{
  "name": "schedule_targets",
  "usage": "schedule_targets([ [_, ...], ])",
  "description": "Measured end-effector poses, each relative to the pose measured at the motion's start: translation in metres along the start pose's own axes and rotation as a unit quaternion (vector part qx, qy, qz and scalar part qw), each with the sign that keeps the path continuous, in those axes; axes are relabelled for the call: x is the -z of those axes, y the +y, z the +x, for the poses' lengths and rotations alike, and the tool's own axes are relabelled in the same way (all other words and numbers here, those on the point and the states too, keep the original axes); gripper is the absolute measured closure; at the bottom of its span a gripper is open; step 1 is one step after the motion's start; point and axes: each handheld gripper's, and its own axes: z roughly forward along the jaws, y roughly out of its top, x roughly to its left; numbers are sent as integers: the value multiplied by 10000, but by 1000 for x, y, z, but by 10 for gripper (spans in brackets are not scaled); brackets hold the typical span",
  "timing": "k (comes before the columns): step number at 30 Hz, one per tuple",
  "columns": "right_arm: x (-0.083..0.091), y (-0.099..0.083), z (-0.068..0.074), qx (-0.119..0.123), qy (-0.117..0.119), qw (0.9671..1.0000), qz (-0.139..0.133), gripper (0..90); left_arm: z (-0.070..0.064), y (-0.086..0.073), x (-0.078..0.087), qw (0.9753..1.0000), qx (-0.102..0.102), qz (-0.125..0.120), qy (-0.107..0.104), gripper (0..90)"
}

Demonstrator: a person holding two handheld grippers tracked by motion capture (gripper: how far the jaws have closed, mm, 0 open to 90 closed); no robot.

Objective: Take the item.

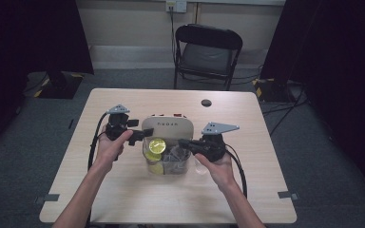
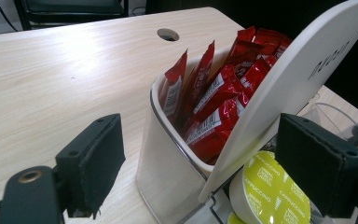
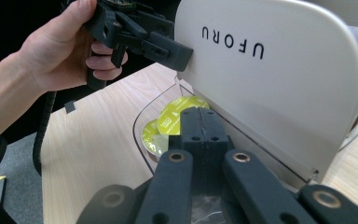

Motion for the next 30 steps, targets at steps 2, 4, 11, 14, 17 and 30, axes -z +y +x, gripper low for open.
schedule_targets([
  [2,2,1,1,11,-22,10000,-1,900,0,0,0,10000,-12,19,11,154],
  [4,2,1,1,12,-35,10000,1,900,1,0,0,10000,-16,20,10,154],
  [11,6,3,0,4,-79,10000,-54,900,0,0,0,10000,-15,17,-8,154],
  [14,9,4,0,5,-102,9999,-84,900,0,0,-1,10000,5,13,-5,154],
  [17,13,4,0,11,-123,9998,-123,900,0,0,-1,10000,-24,40,-5,154],
  [30,26,4,-4,-30,-208,9996,-196,900,0,1,-2,10000,-33,68,-8,151],
])
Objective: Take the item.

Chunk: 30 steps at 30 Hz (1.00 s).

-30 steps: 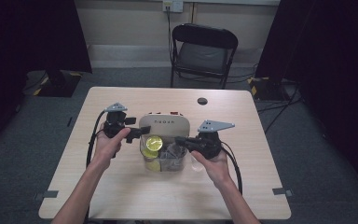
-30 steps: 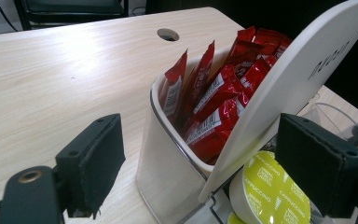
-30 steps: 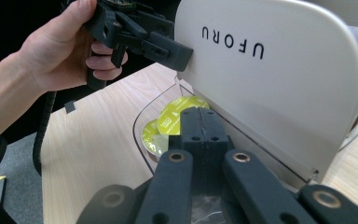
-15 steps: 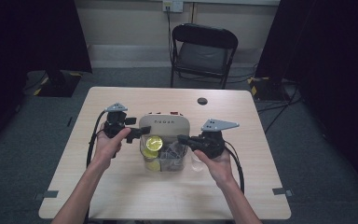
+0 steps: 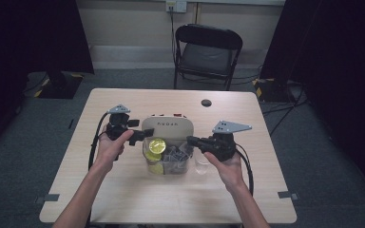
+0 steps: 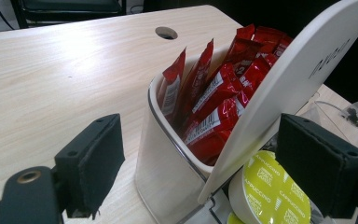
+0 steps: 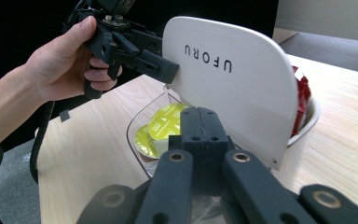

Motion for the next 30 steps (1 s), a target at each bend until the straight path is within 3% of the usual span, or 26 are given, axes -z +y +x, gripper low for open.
schedule_targets([
  [21,26,-3,-10,-174,-176,9994,-234,900,-2,1,-3,10000,-37,-6,-41,146],
  [30,39,-16,-20,-297,-398,9987,-104,900,-2,2,-3,10000,-31,1,-34,144],
])
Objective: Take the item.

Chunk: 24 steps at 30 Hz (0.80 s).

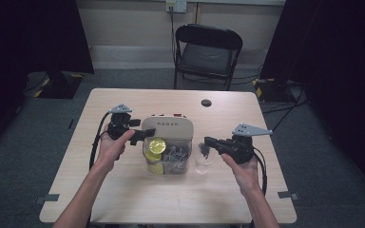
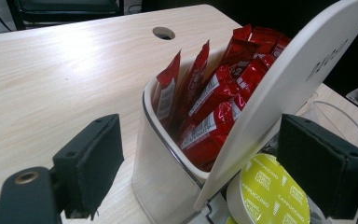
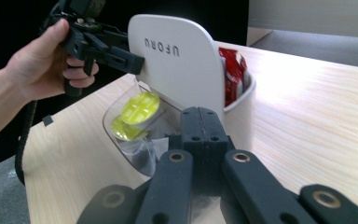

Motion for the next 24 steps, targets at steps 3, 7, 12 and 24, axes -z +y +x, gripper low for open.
schedule_targets([
  [3,2,-6,-3,-54,-52,10000,45,900,0,0,0,10000,3,-3,8,144],
  [7,2,-10,-7,-78,-107,9999,93,900,0,0,0,10000,-6,3,18,144],
  [12,-1,-16,-12,-156,-170,9996,159,900,0,0,0,10000,-5,16,20,145],
  [24,-17,-25,-16,-135,-177,9987,452,900,-1,-2,-1,10000,-24,35,29,151],
])
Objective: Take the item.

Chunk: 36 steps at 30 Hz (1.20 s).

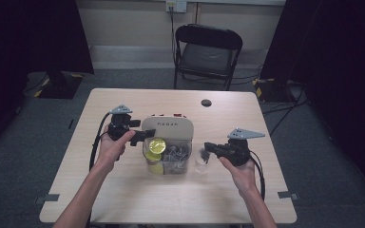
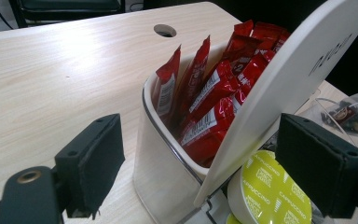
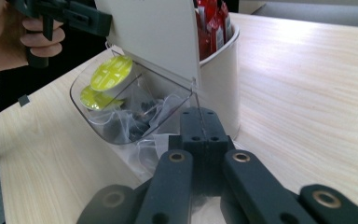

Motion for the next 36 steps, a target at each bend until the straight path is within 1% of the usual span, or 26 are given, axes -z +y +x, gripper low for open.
schedule_targets([
  [2,-2,-1,0,33,-11,10000,55,900,0,0,0,10000,-3,11,18,152],
  [6,-3,-1,0,20,-21,10000,59,900,0,0,0,10000,-9,30,23,152],
  [9,-5,-2,-1,7,-30,9999,109,900,0,-1,0,10000,3,22,-2,152],
  [13,-7,-3,0,22,-35,9999,146,900,0,-1,0,10000,-1,43,21,152],
  [16,-8,-2,1,65,-79,9998,184,900,0,-1,0,10000,7,22,0,152],
  [17,-9,-3,0,66,-87,9997,198,900,0,-1,0,10000,-2,47,31,152],
  [20,-10,-4,-1,60,-121,9997,227,900,0,-1,0,10000,-5,45,39,154],
  [28,-13,-5,0,108,-90,9996,259,900,1,-1,1,10000,18,31,31,154],
  [29,-13,-4,1,108,-118,9995,269,900,1,-1,2,10000,-25,65,61,154],
  [31,-14,-5,0,104,-117,9995,275,900,1,-2,2,10000,32,20,53,154],
  [32,-14,-5,0,105,-108,9995,290,900,1,-2,2,10000,15,56,46,154],
  [36,-14,-5,0,81,-86,9995,306,888,1,-2,1,10000,16,50,49,154],
])
